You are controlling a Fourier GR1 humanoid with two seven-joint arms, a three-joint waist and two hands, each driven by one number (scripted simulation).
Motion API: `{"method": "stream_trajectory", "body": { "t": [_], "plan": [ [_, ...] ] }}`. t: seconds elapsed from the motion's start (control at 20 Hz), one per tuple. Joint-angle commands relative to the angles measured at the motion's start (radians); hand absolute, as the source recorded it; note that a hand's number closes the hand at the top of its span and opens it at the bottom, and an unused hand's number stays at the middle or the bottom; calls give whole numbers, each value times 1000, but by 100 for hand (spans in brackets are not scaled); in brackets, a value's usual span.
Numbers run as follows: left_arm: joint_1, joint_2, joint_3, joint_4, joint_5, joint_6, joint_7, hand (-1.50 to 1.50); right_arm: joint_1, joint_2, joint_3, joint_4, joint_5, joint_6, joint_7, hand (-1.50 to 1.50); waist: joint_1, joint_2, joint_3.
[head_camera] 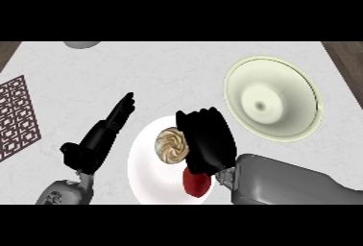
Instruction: Pick the cupcake from the plate and place it in the bowl
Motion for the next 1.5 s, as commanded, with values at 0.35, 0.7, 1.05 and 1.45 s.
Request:
{"method": "stream_trajectory", "body": {
  "t": [0.35,0.7,1.05,1.45],
  "plan": [
    [20,-25,-12,11,-22,-15,-38,0,75,-144,-379,-306,-3,-47,51,150,21,11,-1],
    [-37,-18,29,51,-3,-64,-17,0,217,-257,-470,-140,77,-51,-158,150,27,17,0],
    [-15,-25,20,-6,-27,-64,16,0,172,-224,-597,139,164,-112,-341,150,41,17,0],
    [-11,-25,26,7,-40,-71,-9,0,195,-171,-663,391,-115,136,-491,150,49,24,0]
  ]
}}
